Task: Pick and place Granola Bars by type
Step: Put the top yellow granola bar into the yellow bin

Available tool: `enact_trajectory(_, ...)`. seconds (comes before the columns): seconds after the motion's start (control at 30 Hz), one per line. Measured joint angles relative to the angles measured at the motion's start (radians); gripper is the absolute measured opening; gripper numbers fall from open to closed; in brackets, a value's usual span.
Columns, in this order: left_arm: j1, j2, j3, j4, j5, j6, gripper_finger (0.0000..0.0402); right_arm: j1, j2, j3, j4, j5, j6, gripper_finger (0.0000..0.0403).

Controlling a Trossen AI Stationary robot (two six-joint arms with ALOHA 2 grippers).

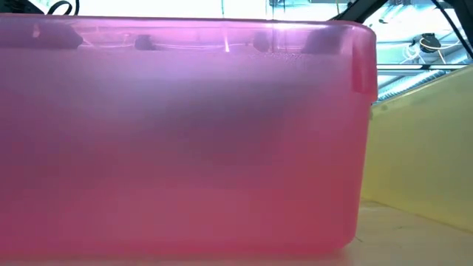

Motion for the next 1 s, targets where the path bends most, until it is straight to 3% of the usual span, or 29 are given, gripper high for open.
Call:
enact_trajectory(0.33,0.000,0.000,0.000,0.000,0.000,0.000,0.0031,-0.005,0.030,-0.006,-0.011,-0.004,0.022,0.0164)
enact_trajectory(0.7,0.000,0.000,0.000,0.000,0.000,0.000,0.0031,-0.005,0.023,-0.066,-0.013,0.000,0.034,0.0015)
enact_trajectory(0.83,0.000,0.000,0.000,0.000,0.000,0.000,0.0031,0.012,-0.028,-0.069,-0.009,0.043,0.029,0.0011)
enact_trajectory(1.0,0.000,0.000,0.000,0.000,0.000,0.000,0.0031,0.070,-0.198,-0.069,-0.018,0.048,0.045,0.0007)
